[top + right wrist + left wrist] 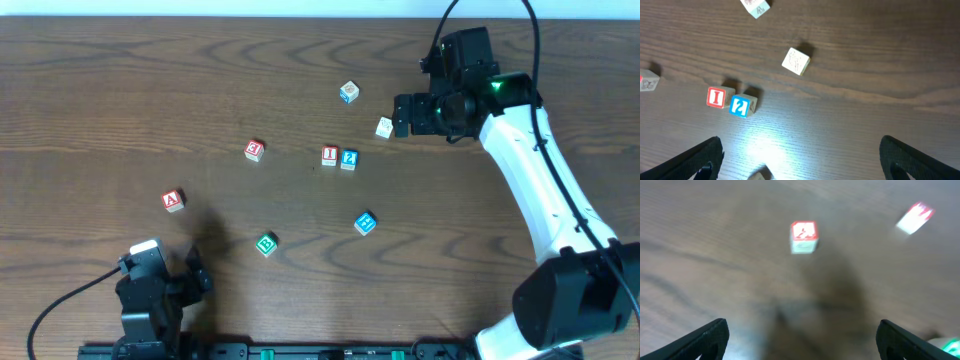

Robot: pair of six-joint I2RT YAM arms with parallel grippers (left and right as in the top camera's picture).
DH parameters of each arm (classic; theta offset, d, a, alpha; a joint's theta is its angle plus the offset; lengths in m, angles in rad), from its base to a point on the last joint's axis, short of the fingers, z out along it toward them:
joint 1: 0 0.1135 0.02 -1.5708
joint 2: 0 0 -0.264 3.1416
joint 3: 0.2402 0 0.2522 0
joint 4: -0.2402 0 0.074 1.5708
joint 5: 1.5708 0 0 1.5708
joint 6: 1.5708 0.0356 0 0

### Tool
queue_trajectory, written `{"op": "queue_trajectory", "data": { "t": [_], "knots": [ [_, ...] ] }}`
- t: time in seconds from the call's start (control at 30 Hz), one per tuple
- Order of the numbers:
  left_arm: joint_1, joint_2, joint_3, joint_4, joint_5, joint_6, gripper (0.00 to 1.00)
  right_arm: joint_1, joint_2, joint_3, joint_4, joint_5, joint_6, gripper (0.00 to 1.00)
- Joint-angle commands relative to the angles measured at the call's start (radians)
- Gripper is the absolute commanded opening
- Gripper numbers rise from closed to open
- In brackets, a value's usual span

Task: Spell out Ai2
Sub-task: 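Retract the right gripper to the upper right, then move the left gripper to the red A block and grasp it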

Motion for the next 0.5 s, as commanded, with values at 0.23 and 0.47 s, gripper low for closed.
{"op": "queue_trajectory", "data": {
  "t": [0.23, 0.47],
  "knots": [
    [0.006, -0.005, -0.007, 0.053, 0.142, -0.124, 0.95, -0.002, -0.014, 0.007, 0.005, -0.011, -0.013, 0.99],
    [0.006, 0.077, -0.006, 0.246, 0.086, -0.233, 0.95, -0.002, -0.014, 0.007, 0.019, -0.012, -0.013, 0.99]
  ]
}}
